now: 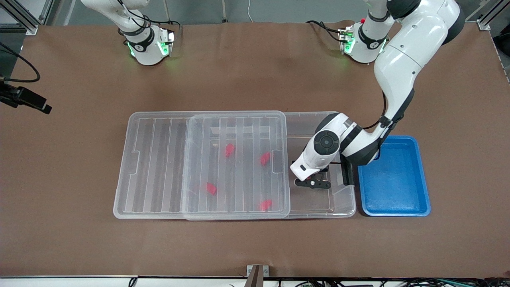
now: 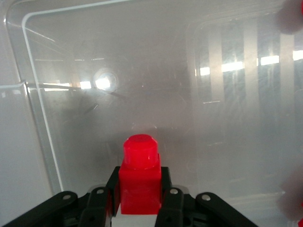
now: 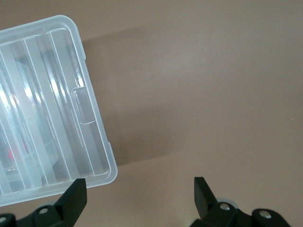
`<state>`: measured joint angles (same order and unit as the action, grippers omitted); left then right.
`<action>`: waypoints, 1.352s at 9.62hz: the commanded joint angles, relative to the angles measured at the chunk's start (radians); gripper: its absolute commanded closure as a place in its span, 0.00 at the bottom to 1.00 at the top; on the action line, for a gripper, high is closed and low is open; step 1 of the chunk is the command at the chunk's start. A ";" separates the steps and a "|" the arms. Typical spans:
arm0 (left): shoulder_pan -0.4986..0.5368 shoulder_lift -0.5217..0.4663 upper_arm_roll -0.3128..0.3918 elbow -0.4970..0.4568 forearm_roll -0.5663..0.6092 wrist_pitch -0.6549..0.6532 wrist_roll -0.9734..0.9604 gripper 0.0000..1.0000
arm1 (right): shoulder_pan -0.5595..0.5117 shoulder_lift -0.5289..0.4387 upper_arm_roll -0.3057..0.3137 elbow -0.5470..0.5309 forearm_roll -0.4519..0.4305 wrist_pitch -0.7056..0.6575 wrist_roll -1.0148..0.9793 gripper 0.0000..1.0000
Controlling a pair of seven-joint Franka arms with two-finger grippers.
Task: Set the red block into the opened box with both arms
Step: 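Lower the red block into the box and open the left gripper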
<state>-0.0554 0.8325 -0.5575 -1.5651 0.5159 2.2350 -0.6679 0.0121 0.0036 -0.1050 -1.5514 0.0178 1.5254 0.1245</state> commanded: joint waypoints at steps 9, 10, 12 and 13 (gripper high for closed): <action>0.035 -0.146 -0.016 -0.010 -0.086 -0.118 -0.027 0.00 | -0.001 -0.031 0.002 -0.033 0.004 0.002 -0.017 0.00; 0.037 -0.191 -0.015 -0.012 -0.126 -0.120 -0.025 0.00 | -0.001 -0.030 0.002 -0.033 0.004 0.005 -0.016 0.00; 0.040 -0.286 -0.010 -0.010 -0.180 -0.161 -0.026 0.00 | 0.014 -0.001 0.007 -0.019 0.008 0.037 -0.017 0.00; 0.052 -0.347 -0.004 -0.013 -0.192 -0.217 -0.024 0.00 | 0.028 0.040 0.007 -0.024 0.007 0.070 -0.019 0.01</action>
<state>-0.0176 0.5501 -0.5731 -1.5433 0.3506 2.0685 -0.6887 0.0240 0.0120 -0.0995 -1.5597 0.0178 1.5578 0.1127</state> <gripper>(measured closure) 0.000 0.004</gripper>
